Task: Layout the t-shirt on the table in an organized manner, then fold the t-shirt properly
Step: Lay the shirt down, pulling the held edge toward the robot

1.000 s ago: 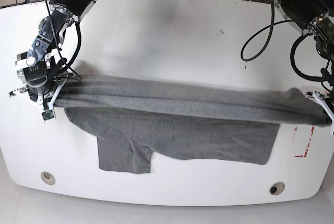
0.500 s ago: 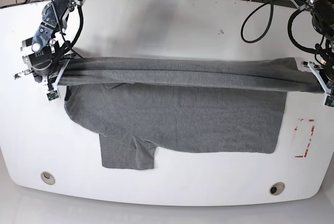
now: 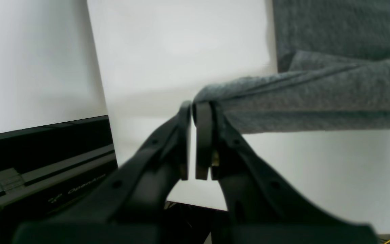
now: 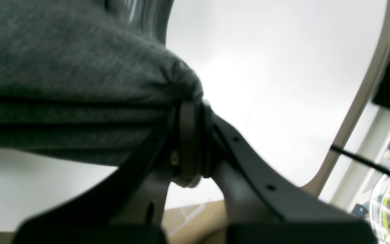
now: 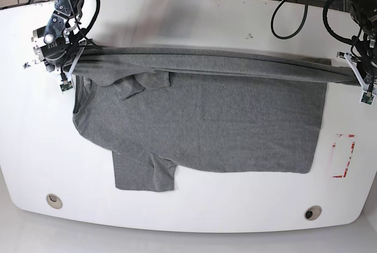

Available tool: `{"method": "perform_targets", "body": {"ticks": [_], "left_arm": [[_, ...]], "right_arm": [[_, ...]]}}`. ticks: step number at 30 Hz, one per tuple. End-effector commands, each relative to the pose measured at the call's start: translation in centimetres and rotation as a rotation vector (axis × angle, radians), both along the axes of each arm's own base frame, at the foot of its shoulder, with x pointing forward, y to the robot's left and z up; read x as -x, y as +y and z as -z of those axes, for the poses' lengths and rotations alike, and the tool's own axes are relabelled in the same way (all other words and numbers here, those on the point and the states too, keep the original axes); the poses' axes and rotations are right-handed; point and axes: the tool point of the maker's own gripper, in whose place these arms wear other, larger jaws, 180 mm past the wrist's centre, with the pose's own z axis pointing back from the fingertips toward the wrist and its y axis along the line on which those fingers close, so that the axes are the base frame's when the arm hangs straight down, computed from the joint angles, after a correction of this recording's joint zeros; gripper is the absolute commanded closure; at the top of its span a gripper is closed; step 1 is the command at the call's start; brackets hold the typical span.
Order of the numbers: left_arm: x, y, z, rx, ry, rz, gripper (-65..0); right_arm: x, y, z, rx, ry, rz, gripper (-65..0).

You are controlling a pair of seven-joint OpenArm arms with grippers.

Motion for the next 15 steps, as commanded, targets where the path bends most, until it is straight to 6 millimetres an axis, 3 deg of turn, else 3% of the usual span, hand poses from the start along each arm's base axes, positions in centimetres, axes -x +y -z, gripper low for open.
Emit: {"method": "perform_targets", "body": {"ticks": [1,10,13,15], "left_arm": [[-0.3,1.6,-1.8,-0.084,-0.009,-0.015,0.0],[0.4,1.1,-0.8,-0.109,0.056,0.037,0.0],[0.8,1.1,-0.4,-0.109,0.072,0.039,-7.5],[1.4,1.1,0.1,-0.108,0.092,0.040,-17.4]], "right_arm": [[0.9,-1.0,-0.5,0.050,0.019,0.027,0.0],[3.5,-0.8,1.0,0.046,0.092,0.024,-1.6],[3.8,-0.8,1.1,0.045,0.101,0.024,-1.7],[3.9,-0.8,1.2,0.045,0.104,0.024,-3.3]]}}
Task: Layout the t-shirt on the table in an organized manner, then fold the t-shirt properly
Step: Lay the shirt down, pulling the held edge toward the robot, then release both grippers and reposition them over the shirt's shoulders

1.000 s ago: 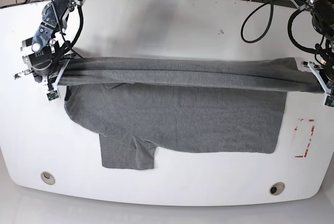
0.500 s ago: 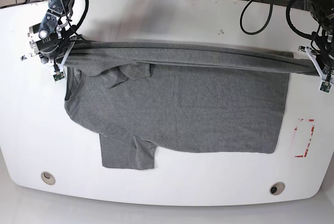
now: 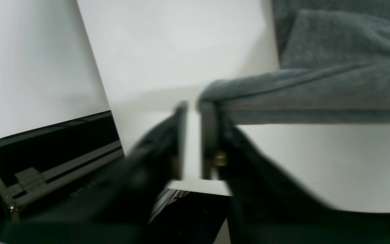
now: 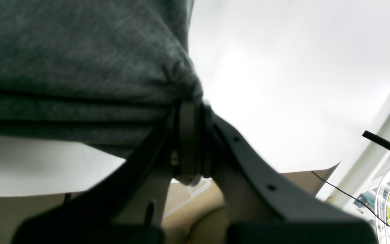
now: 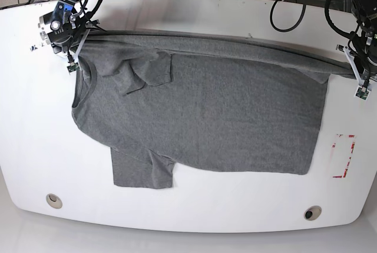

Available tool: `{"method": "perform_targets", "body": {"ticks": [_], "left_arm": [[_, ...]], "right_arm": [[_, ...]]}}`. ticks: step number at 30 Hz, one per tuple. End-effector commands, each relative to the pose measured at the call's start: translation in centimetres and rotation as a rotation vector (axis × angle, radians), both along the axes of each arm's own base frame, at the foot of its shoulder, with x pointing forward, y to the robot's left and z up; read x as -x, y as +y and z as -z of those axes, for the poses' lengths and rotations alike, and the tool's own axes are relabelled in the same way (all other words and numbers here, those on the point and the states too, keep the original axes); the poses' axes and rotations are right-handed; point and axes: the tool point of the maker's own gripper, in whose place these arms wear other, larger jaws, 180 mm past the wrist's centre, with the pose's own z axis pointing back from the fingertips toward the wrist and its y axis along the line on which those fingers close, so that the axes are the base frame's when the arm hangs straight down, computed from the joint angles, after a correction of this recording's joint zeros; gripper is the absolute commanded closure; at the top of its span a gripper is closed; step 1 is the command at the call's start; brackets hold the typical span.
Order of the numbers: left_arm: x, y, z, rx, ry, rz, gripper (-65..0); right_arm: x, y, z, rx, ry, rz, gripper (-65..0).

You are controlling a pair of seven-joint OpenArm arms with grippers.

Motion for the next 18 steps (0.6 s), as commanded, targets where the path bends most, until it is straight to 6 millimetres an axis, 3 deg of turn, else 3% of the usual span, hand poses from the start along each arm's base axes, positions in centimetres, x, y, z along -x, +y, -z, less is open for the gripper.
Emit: {"method": "perform_targets", "body": {"ticks": [1,6,8,13,18], "left_arm": [[0.4,1.1,-0.9,-0.051,-0.001,-0.014,-21.1],[0.6,1.0,-0.7,-0.049,0.008,-0.014,-41.1],[0.7,1.1,-0.6,-0.049,0.011,-0.015,-47.5],[0.8,1.3,-0.2,-0.044,0.023,-0.022,-49.9],[0.6,1.8,-0.8,-0.061,0.017,-0.018,-49.9]], "right_arm": [[0.4,-1.4,-0.9,0.064,0.009,0.021,-4.4],[0.8,-1.3,-0.7,0.063,0.023,0.018,-17.6],[1.2,-1.4,-0.6,0.064,0.031,0.019,-26.6],[2.1,-1.3,-0.2,0.064,0.057,0.013,-40.6],[2.1,-1.4,-0.2,0.065,0.057,0.018,-47.7]]}}
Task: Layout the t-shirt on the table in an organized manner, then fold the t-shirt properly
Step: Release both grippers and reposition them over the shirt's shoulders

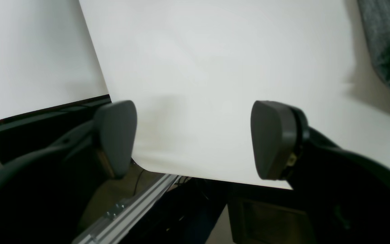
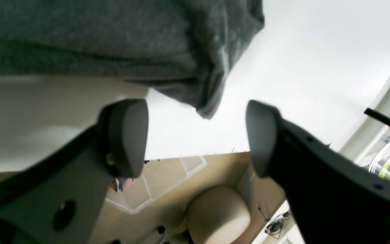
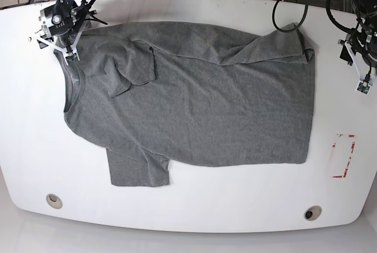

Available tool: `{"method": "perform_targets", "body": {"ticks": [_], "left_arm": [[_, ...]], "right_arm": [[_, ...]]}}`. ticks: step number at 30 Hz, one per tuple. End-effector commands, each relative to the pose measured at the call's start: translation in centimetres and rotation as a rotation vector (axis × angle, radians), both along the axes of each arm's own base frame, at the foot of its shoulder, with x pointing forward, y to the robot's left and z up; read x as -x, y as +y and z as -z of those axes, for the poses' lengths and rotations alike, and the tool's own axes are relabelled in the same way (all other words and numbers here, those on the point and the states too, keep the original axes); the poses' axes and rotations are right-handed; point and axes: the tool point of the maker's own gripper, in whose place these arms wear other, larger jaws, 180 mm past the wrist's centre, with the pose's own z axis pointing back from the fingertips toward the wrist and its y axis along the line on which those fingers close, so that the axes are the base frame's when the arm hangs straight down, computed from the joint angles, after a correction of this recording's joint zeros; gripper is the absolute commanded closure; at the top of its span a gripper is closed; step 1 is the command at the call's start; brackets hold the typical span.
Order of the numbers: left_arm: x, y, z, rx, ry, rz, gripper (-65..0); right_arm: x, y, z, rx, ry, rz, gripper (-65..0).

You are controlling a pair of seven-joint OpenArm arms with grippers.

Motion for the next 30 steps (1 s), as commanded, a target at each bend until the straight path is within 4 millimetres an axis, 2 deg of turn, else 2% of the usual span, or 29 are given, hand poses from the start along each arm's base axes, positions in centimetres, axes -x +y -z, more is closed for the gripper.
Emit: {"method": "perform_targets", "body": {"ticks": [1,5,12,20,25,30], "left_arm": [[-0.7,0.8,-1.6,-0.040,-0.032,0.006,-49.9],[-1.5,0.7,-2.2,-0.041,-0.060,0.009,-49.9],[-3.4,0.2,-3.7,-0.024,-0.131,0.003,-49.9],[-3.5,-3.6,-1.0,0.097,-0.086,-0.051,-49.9],[-3.2,-7.0,1.4,0.165,-0.040,-0.005,-49.9],[-3.3,-10.5,2.9,0.224,-0.010,0.057,-49.9]], "right_arm": [[-0.5,-0.7,-0.9,0.029,-0.026,0.001,-48.4],[-0.7,-1.0,-1.1,0.036,-0.030,-0.001,-48.7],[-3.0,-1.2,-2.5,0.047,-0.098,-0.002,-48.7],[-6.0,0.3,-3.3,-0.002,-0.187,0.013,-48.7],[-6.3,0.9,-3.2,-0.020,-0.198,0.020,-46.5],[-5.9,-0.4,-3.5,-0.025,-0.232,0.097,-41.7]]}}
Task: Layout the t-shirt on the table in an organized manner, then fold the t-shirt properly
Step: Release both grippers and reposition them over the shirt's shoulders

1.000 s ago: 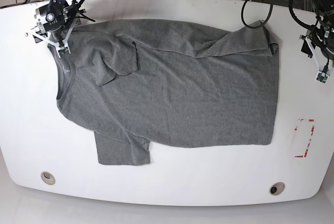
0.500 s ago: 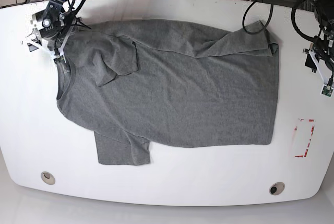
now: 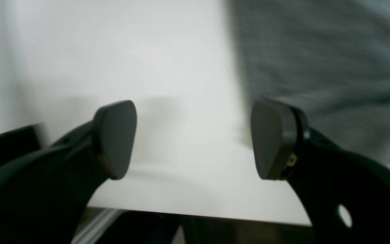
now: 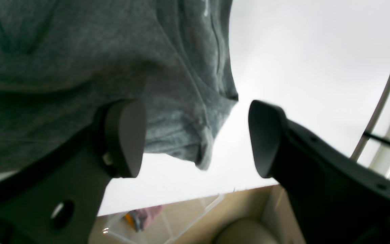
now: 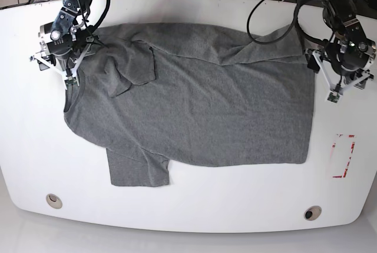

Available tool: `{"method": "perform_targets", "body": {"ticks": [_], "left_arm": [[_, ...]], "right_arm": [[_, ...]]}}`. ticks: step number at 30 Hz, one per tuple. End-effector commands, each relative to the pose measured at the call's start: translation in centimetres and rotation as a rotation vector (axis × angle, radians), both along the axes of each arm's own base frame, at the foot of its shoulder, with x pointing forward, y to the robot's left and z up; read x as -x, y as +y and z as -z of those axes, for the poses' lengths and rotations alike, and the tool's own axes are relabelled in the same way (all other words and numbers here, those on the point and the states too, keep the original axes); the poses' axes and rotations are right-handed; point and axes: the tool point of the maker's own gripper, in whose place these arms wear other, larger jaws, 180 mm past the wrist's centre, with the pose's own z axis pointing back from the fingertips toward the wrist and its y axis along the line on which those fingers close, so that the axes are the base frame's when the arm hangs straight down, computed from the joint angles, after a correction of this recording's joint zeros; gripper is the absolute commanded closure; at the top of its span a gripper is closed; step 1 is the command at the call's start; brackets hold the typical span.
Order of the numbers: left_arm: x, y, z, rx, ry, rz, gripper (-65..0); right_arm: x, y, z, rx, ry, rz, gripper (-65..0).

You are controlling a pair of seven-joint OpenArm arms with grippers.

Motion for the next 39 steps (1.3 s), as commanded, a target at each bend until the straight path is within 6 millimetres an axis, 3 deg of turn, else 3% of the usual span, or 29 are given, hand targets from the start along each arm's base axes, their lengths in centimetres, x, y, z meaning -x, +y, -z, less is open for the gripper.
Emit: {"method": "perform_targets", "body": {"ticks": [1,7,14,31,39], "left_arm": [[-1.3,-1.8,-0.6,0.014,-0.037,0.052,-49.9],[-1.8,-5.0,0.1,0.046,-0.024,0.135,-46.1],[-1.9,-5.8,0.4,0.039,-0.010,0.172,-38.9],[1.4,-1.4,1.3,-0.086,0.102,0.190,-38.9],[1.6,-0.7,1.3,-0.105,0.116,0.192,-38.9]], "right_arm": [[-0.4,-1.4,-1.2,0.029,-0.050,0.040,-40.6],[-0.1,-1.7,-0.5,0.013,-0.049,0.056,-35.8],[-0.1,-1.6,0.3,-0.007,-0.040,0.054,-28.4],[-0.1,-0.4,4.2,-0.103,-0.005,0.037,-27.0],[0.4,0.4,6.2,-0.151,0.026,0.036,-27.0]]}}
